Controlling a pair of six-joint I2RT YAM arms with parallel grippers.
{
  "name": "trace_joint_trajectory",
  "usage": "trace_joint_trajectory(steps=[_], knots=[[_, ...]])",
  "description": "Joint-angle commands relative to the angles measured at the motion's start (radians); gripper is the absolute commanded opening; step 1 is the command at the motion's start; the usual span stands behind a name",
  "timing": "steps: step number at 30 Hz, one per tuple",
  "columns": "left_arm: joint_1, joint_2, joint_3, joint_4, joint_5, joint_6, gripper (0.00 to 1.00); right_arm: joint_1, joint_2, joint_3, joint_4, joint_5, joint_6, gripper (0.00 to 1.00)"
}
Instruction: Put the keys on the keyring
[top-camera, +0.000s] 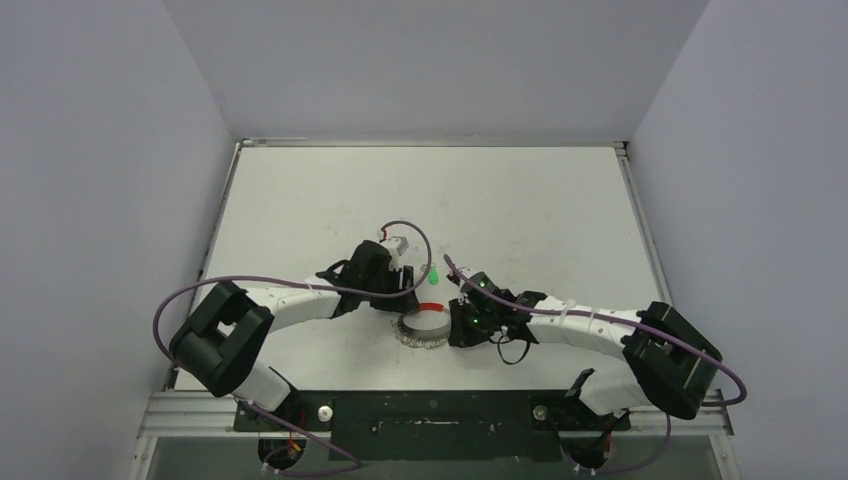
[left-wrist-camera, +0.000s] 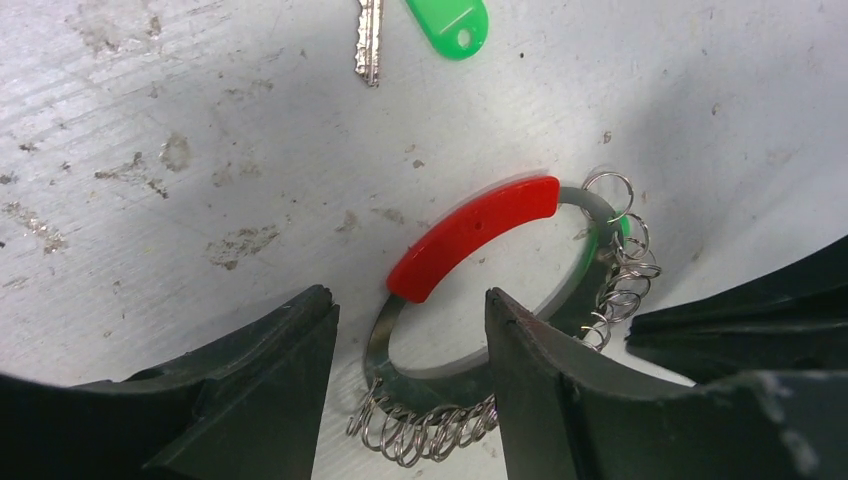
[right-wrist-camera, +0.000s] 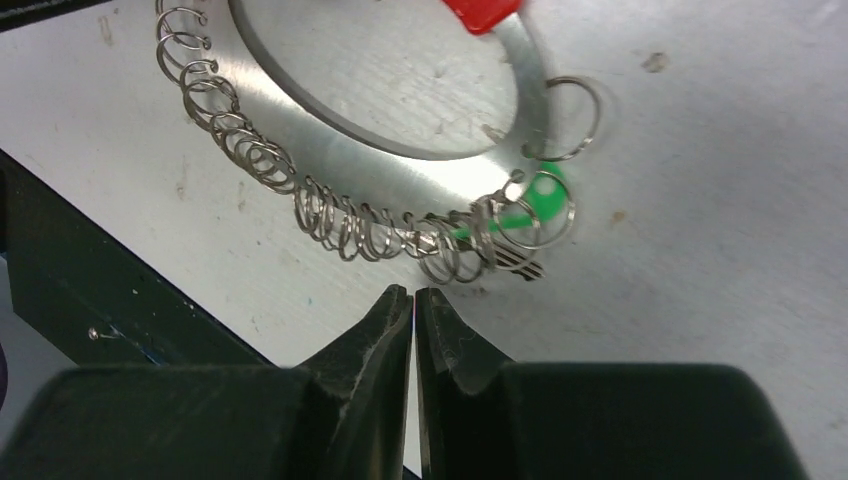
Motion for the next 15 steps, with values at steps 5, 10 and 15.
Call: trace_joint_trajectory(steps=[5,10,15], knots=[[0.003,-0.023,-0.023,0.031,0.040,0.000,0.50,0.039,0.109,0.059,0.128,0.029,0.042,0.09],[0.003,-0.085,-0.088,0.052,0.037,-0.039,0.46,-0.017,0.179,0.123,0.088,0.065,-0.007,0.07],[0.001,-0.119,-0.138,0.080,0.050,-0.083,0.39,-0.107,0.241,0.157,0.096,0.034,-0.058,0.08]])
